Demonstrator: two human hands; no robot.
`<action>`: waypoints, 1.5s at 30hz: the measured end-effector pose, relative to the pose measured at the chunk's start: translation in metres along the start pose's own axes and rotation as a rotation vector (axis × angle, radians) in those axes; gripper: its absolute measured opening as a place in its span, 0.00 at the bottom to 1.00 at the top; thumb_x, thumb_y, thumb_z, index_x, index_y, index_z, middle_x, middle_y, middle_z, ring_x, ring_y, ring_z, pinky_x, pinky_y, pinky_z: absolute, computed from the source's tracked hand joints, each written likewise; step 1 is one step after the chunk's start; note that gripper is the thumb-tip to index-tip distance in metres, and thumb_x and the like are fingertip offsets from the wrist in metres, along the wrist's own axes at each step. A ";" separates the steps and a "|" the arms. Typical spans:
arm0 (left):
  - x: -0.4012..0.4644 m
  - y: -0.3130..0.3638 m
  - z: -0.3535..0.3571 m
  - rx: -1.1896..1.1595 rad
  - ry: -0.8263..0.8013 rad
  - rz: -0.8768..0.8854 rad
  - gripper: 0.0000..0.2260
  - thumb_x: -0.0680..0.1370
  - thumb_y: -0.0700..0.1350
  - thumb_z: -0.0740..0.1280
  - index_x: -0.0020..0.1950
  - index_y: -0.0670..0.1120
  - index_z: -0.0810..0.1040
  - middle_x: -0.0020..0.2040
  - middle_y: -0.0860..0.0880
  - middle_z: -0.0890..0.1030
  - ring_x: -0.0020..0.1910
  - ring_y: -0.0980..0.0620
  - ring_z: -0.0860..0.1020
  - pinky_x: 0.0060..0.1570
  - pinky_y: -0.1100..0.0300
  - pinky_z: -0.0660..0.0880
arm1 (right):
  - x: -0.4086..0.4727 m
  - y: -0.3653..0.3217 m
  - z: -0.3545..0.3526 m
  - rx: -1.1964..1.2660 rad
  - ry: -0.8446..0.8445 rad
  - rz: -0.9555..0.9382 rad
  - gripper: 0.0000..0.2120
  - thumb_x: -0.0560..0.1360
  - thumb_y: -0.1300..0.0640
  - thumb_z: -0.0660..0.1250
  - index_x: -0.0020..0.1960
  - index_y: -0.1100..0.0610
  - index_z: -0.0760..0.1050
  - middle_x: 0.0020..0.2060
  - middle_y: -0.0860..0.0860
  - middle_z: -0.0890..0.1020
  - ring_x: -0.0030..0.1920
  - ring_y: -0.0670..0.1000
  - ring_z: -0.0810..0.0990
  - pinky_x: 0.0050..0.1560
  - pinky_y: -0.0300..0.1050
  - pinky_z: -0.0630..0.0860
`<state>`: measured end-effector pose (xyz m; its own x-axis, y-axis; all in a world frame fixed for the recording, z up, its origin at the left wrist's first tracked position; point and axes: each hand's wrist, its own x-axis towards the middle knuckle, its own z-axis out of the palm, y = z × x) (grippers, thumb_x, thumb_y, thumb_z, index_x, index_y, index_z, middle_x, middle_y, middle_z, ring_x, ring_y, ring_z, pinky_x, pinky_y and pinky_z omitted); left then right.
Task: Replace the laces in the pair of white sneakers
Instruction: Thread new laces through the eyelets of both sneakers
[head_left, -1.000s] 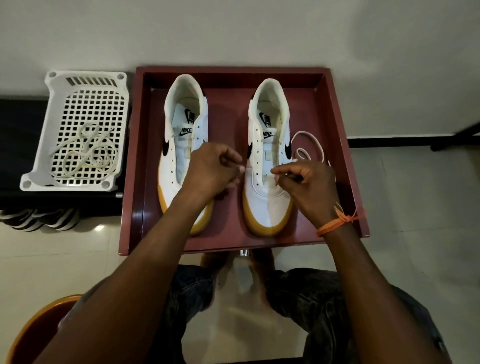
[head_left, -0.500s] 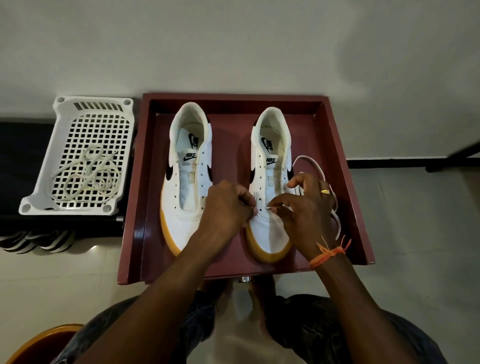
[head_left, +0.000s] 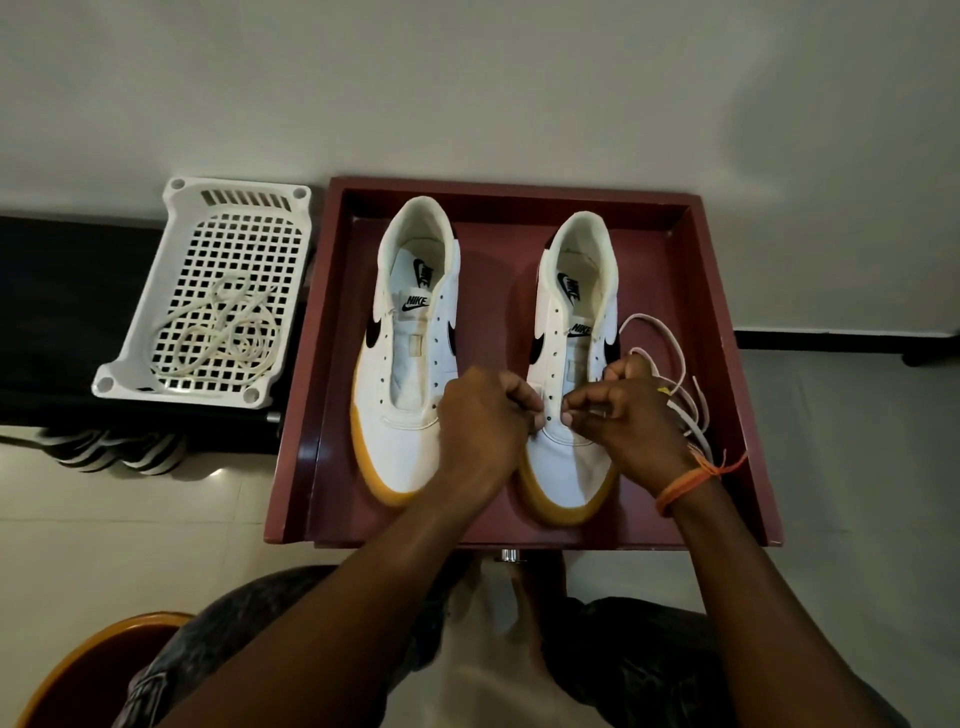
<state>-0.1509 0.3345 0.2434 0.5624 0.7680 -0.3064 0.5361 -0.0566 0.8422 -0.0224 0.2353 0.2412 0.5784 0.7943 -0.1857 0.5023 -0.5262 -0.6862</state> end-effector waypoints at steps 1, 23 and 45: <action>-0.001 0.000 0.001 0.002 0.010 0.003 0.11 0.69 0.36 0.76 0.34 0.52 0.83 0.29 0.55 0.82 0.31 0.61 0.81 0.42 0.54 0.83 | 0.000 -0.001 -0.001 0.009 -0.028 0.011 0.03 0.71 0.62 0.75 0.44 0.56 0.84 0.43 0.46 0.63 0.51 0.49 0.66 0.50 0.35 0.67; 0.011 0.014 -0.017 0.324 -0.312 0.144 0.08 0.76 0.41 0.68 0.39 0.37 0.81 0.35 0.41 0.82 0.35 0.46 0.81 0.41 0.45 0.80 | 0.004 -0.002 -0.015 0.033 -0.175 -0.015 0.01 0.73 0.56 0.74 0.44 0.51 0.84 0.39 0.42 0.73 0.54 0.49 0.67 0.52 0.40 0.68; 0.031 0.031 -0.090 -0.075 -0.264 -0.127 0.20 0.74 0.51 0.74 0.48 0.32 0.80 0.39 0.36 0.84 0.36 0.40 0.85 0.37 0.51 0.83 | 0.004 -0.003 -0.024 -0.068 -0.132 -0.031 0.03 0.69 0.52 0.77 0.43 0.47 0.85 0.38 0.43 0.79 0.52 0.48 0.69 0.44 0.37 0.65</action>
<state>-0.1733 0.4135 0.3003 0.6431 0.5731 -0.5078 0.5704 0.0838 0.8171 -0.0063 0.2329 0.2591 0.4747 0.8412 -0.2590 0.5638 -0.5165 -0.6445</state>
